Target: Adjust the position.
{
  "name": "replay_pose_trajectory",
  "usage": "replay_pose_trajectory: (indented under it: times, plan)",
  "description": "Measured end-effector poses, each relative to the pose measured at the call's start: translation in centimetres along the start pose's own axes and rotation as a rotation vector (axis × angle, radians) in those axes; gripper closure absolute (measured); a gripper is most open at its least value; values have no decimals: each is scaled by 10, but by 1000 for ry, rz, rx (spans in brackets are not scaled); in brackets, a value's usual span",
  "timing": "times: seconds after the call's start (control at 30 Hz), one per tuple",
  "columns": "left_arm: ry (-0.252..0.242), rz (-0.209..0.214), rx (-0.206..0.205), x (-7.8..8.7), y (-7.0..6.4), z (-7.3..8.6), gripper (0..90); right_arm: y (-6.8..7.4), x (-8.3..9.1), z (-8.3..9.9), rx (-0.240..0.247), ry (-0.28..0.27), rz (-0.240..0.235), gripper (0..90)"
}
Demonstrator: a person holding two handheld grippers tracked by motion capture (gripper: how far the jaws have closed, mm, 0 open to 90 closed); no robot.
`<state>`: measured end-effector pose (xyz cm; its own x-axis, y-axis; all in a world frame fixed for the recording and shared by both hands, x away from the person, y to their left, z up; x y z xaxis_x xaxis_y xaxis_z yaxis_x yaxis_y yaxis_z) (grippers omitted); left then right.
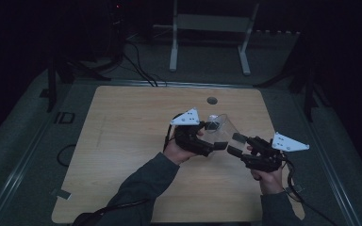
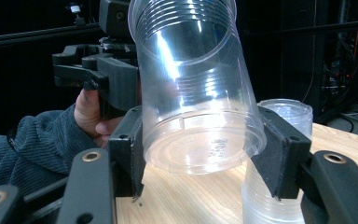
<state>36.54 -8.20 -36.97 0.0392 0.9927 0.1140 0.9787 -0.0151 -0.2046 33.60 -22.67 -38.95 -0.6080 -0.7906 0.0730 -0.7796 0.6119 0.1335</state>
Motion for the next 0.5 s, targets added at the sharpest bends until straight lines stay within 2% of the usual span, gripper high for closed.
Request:
replay_pose_trajectory:
  times: [0.07, 0.13, 0.2, 0.27, 0.33, 0.5]
  plan:
    - [-6, 3, 3, -1, 0, 0, 198, 0, 0, 0, 0, 0, -1, 413]
    - [-45, 20, 28, -3, -1, -2, 198, 0, -1, 0, 2, 0, -4, 413]
    - [-51, 22, 32, -3, 0, -2, 198, 0, -1, 1, 4, 1, -4, 413]
    - [-79, 30, 46, -4, -1, -3, 199, 1, -1, 1, 4, 3, -5, 412]
    - [-84, 28, 46, -4, -1, -3, 201, 1, -1, 1, 5, 3, -6, 412]
    - [-123, 38, 65, -3, 0, -5, 246, 1, -3, 2, 3, 11, -10, 412]
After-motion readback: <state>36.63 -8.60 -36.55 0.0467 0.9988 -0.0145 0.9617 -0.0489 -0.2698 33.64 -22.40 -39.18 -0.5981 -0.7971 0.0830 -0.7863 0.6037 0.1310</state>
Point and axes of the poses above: each handheld gripper's, and its own axes: x roughly backward along the jaws, z roughly out of its underside, y roughly to its left, the point moved 7 cm from there along -x, roughly forward along the jaws, and after that the axes turned 11 degrees about z, right-handed, at the moved point
